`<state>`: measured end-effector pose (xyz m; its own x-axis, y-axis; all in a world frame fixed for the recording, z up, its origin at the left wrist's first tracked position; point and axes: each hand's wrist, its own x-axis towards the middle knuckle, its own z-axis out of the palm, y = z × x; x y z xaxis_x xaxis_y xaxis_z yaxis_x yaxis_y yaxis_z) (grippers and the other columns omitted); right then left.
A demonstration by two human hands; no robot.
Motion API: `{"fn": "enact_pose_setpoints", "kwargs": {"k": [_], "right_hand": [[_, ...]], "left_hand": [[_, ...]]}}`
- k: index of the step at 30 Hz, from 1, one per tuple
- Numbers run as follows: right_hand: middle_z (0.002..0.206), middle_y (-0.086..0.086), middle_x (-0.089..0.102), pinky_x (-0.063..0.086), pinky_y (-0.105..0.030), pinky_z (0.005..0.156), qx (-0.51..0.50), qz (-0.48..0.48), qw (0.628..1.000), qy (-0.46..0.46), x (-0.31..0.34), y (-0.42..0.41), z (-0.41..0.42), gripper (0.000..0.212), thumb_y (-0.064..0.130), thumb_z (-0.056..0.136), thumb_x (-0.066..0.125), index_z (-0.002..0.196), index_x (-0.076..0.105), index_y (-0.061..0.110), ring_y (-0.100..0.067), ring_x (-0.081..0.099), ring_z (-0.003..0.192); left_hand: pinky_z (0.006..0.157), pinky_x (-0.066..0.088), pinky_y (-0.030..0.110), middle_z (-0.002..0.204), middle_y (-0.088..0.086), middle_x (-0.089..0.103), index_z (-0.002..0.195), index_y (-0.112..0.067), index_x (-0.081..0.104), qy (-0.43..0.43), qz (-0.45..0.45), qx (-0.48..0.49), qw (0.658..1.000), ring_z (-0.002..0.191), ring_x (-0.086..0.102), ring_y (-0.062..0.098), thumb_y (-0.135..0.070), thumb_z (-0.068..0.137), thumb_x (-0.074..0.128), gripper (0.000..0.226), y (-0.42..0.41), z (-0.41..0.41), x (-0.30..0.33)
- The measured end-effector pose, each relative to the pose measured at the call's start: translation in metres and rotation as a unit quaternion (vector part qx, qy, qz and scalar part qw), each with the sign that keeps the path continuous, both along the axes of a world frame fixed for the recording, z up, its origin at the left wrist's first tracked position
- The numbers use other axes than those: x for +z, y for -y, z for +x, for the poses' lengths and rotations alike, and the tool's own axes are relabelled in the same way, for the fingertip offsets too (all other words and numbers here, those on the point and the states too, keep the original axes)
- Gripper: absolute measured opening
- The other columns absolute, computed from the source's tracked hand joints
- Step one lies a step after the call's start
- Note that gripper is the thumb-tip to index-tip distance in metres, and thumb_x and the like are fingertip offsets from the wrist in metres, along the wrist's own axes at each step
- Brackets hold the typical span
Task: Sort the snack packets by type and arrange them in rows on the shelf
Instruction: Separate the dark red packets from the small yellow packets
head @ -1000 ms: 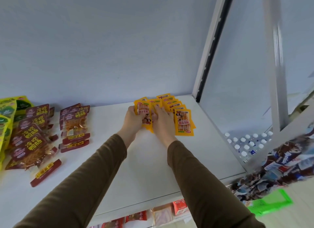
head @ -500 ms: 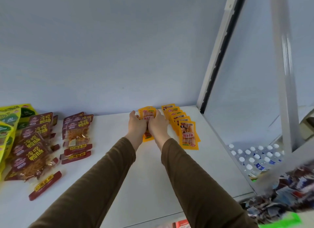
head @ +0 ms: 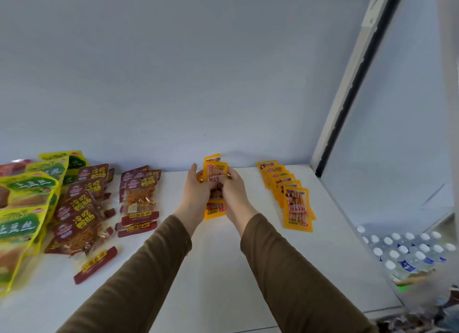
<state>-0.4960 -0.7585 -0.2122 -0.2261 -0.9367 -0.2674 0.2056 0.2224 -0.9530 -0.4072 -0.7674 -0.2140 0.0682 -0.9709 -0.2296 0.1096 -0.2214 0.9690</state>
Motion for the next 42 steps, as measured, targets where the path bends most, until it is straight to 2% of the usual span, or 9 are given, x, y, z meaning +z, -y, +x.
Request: {"fn": "enact_pose_setpoints", "kwargs": {"k": [3, 11, 13, 16, 19, 23, 27, 34, 42], "right_hand": [[0.129, -0.001, 0.065, 0.053, -0.049, 0.102, 0.021, -0.022, 0.999, 0.024, -0.002, 0.003, 0.027, 0.038, 0.015, 0.106, 0.044, 0.142, 0.052, 0.025, -0.024, 0.064, 0.116], [0.147, 0.002, 0.051, 0.051, -0.040, 0.104, 0.046, -0.025, 0.998, -0.042, -0.010, -0.001, 0.071, 0.047, 0.019, 0.108, 0.039, 0.153, 0.037, 0.029, -0.021, 0.054, 0.129], [0.144, 0.002, 0.053, 0.054, -0.027, 0.091, 0.042, -0.033, 0.997, -0.058, -0.011, -0.004, 0.066, 0.045, 0.018, 0.107, 0.038, 0.151, 0.041, 0.029, -0.013, 0.056, 0.117], [0.143, 0.005, 0.051, 0.041, -0.007, 0.077, 0.048, -0.065, 0.992, -0.101, -0.003, -0.016, 0.046, 0.045, 0.012, 0.104, 0.040, 0.146, 0.046, 0.026, -0.008, 0.050, 0.119], [0.141, 0.010, 0.052, 0.042, -0.023, 0.101, 0.032, -0.136, 0.973, -0.182, 0.008, -0.036, 0.009, 0.041, 0.013, 0.101, 0.047, 0.140, 0.052, 0.024, -0.010, 0.046, 0.132], [0.131, 0.009, 0.056, 0.039, -0.030, 0.106, -0.062, -0.192, 0.925, -0.323, 0.017, -0.064, -0.064, 0.038, 0.017, 0.096, 0.061, 0.134, 0.058, 0.021, -0.012, 0.048, 0.125], [0.137, -0.005, 0.055, 0.036, -0.034, 0.104, -0.135, -0.078, 0.896, -0.415, 0.009, -0.082, -0.138, 0.055, 0.029, 0.088, 0.070, 0.140, 0.053, 0.021, -0.027, 0.044, 0.128], [0.160, 0.000, 0.029, 0.030, -0.046, 0.113, -0.013, 0.024, 0.878, -0.478, -0.018, -0.069, -0.170, 0.105, 0.050, 0.078, 0.076, 0.159, 0.013, 0.029, -0.030, 0.023, 0.142], [0.144, -0.002, 0.046, 0.040, -0.036, 0.105, -0.081, -0.001, 0.878, -0.472, -0.022, -0.041, -0.173, 0.070, 0.032, 0.088, 0.066, 0.150, 0.037, 0.023, -0.024, 0.042, 0.132]], "left_hand": [[0.085, 0.055, 0.038, 0.149, -0.004, 0.049, 0.162, -0.033, 0.021, 0.075, -0.050, 0.028, 0.996, 0.110, 0.061, 0.018, -0.006, 0.100, 0.061, 0.078, 0.000, 0.029, 0.000], [0.076, 0.053, 0.028, 0.157, 0.000, 0.043, 0.162, -0.034, 0.017, 0.218, -0.059, 0.048, 0.973, 0.115, 0.055, 0.018, -0.011, 0.099, 0.064, 0.082, 0.001, 0.072, -0.009], [0.093, 0.056, 0.041, 0.161, 0.003, 0.037, 0.162, -0.032, 0.019, 0.263, -0.068, 0.028, 0.962, 0.131, 0.051, 0.025, -0.016, 0.098, 0.067, 0.082, -0.001, 0.074, -0.009], [0.116, 0.039, 0.054, 0.165, 0.006, 0.027, 0.159, -0.029, 0.027, 0.333, -0.093, -0.001, 0.938, 0.149, 0.031, 0.032, -0.018, 0.095, 0.070, 0.078, -0.003, 0.073, -0.007], [0.123, 0.022, 0.052, 0.169, 0.006, 0.017, 0.154, -0.029, 0.037, 0.392, -0.129, -0.013, 0.911, 0.154, 0.013, 0.032, -0.020, 0.092, 0.070, 0.071, -0.008, 0.064, -0.001], [0.125, 0.018, 0.047, 0.168, 0.005, 0.018, 0.148, -0.026, 0.046, 0.412, -0.224, -0.036, 0.882, 0.155, 0.011, 0.028, -0.021, 0.093, 0.071, 0.060, -0.012, 0.029, 0.008], [0.120, 0.018, 0.033, 0.164, 0.008, 0.028, 0.148, -0.022, 0.047, 0.348, -0.244, -0.143, 0.894, 0.153, 0.020, 0.025, -0.020, 0.096, 0.069, 0.057, -0.004, -0.029, 0.007], [0.117, 0.027, 0.033, 0.157, 0.011, 0.039, 0.154, -0.012, 0.035, 0.378, -0.225, -0.281, 0.853, 0.145, 0.035, 0.027, -0.018, 0.101, 0.055, 0.057, 0.032, -0.117, -0.007], [0.117, 0.030, 0.042, 0.157, 0.006, 0.042, 0.157, -0.025, 0.033, 0.504, -0.252, -0.316, 0.763, 0.143, 0.037, 0.029, -0.049, 0.106, 0.042, 0.058, 0.055, -0.141, -0.022]]}}
